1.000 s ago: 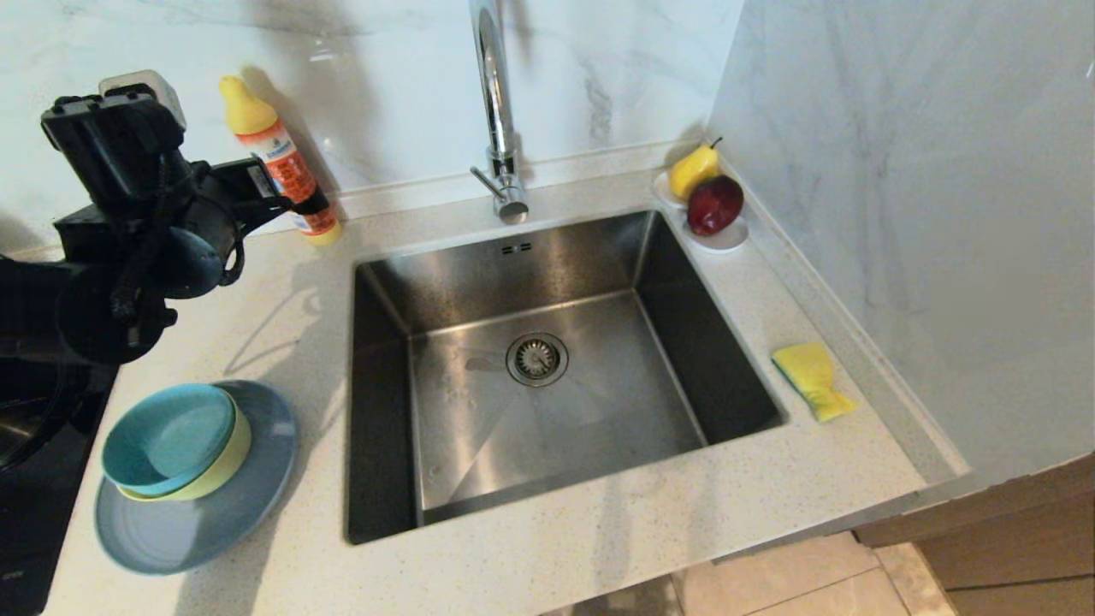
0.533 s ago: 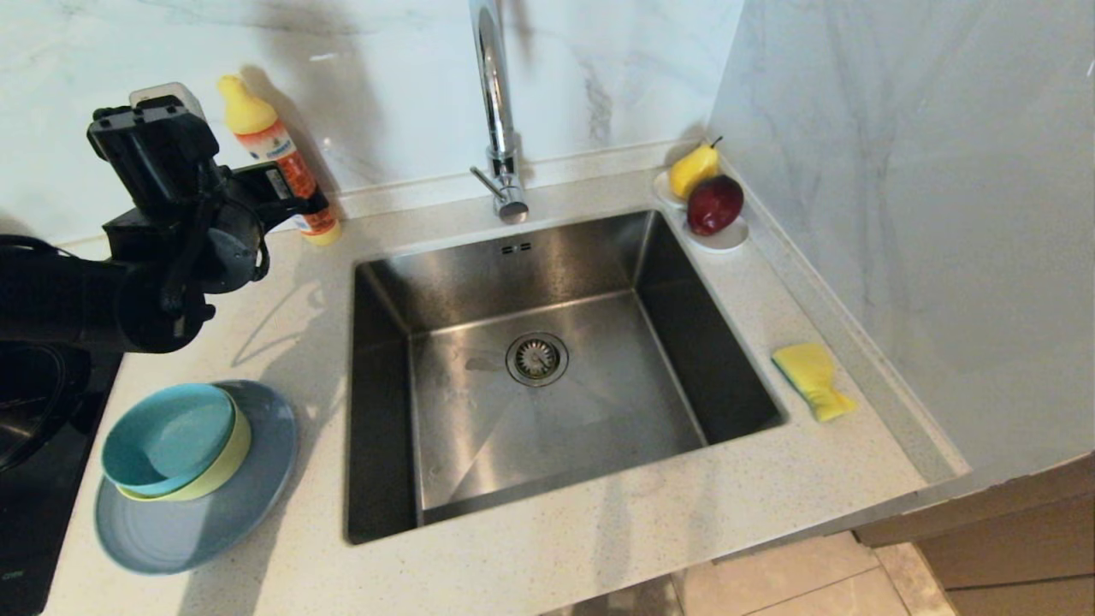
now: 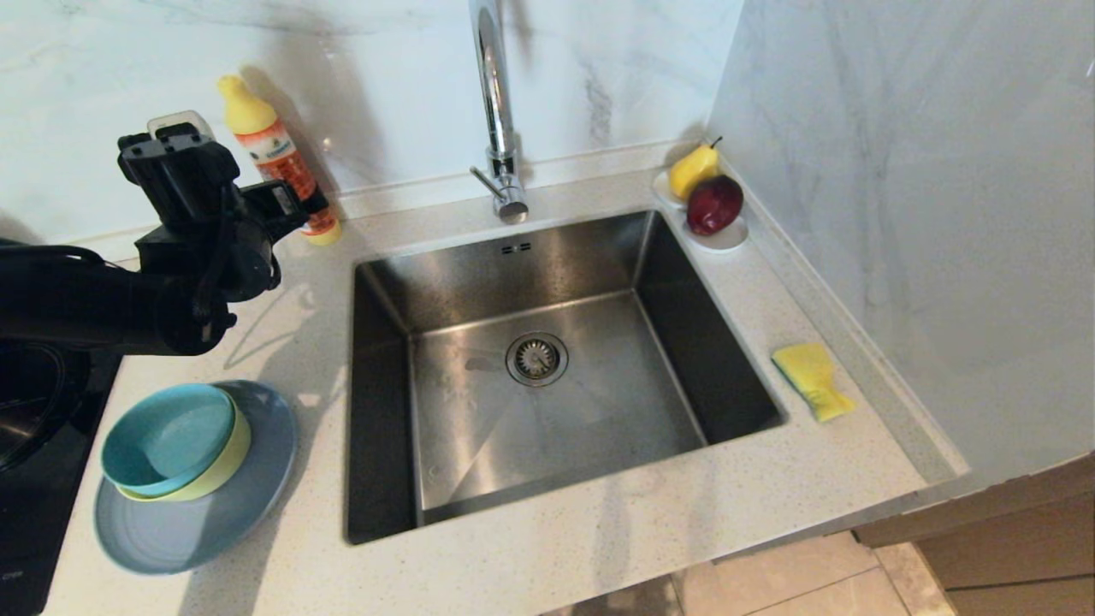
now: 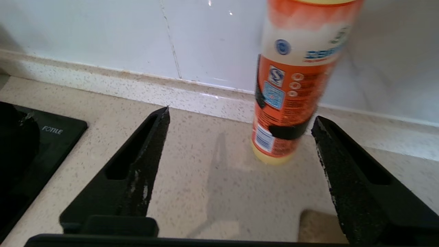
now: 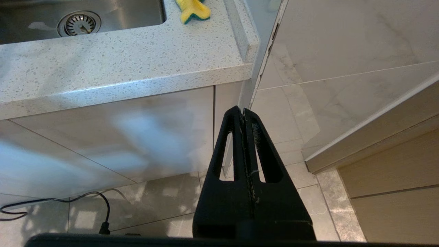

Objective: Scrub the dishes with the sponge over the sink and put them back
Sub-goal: Grab the dish soap

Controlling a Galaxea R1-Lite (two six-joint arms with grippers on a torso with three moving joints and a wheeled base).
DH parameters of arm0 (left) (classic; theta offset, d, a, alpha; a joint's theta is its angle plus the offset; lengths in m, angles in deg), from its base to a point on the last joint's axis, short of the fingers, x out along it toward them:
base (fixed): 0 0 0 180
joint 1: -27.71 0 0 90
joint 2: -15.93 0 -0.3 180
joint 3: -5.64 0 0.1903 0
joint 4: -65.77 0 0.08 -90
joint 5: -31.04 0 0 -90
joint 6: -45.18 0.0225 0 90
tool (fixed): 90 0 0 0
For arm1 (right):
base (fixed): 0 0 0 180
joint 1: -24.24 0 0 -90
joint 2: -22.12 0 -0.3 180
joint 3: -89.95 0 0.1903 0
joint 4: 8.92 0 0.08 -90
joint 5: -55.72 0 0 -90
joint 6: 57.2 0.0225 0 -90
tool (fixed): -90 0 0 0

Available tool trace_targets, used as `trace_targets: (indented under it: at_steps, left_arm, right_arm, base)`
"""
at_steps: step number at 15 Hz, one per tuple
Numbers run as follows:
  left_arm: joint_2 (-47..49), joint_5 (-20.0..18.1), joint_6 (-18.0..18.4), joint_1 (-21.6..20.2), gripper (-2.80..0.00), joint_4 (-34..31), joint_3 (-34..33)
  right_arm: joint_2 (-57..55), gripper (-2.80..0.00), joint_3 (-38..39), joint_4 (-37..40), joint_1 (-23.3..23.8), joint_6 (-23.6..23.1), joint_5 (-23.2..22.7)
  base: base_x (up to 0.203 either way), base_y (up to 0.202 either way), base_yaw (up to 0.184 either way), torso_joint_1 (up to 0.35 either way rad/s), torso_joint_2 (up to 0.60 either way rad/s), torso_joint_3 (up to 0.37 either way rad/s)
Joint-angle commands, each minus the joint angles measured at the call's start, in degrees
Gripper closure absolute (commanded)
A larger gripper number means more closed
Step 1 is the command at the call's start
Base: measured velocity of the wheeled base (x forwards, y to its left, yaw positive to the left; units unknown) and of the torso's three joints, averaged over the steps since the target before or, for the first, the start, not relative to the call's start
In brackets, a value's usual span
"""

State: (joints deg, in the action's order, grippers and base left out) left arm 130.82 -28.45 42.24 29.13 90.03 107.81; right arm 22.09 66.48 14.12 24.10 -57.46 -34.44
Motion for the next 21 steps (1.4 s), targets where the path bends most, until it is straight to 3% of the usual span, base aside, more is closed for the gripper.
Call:
trace_targets:
  at_steps: [1,4,21]
  left_arm:
    - [2.9,-0.1,0.0,-0.1,-2.8,3.1,0.6]
    - [6.5,0.1,0.2,0.0,-2.8,5.2,4.1]
    - [20.1,0.1,0.2,0.0,-2.8,4.6,23.4]
  right_arm:
    - [0.0,0.0,0.0,0.0,0.0,0.0,0.0]
    - [0.0,0.0,0.0,0.0,0.0,0.0,0.0]
    - [0.0,0.0,0.0,0.0,0.0,0.0,0.0]
  base:
    - [0.0,0.0,0.0,0.0,0.0,0.0]
    - [0.0,0.0,0.0,0.0,0.0,0.0]
    - [0.0,0.0,0.0,0.0,0.0,0.0]
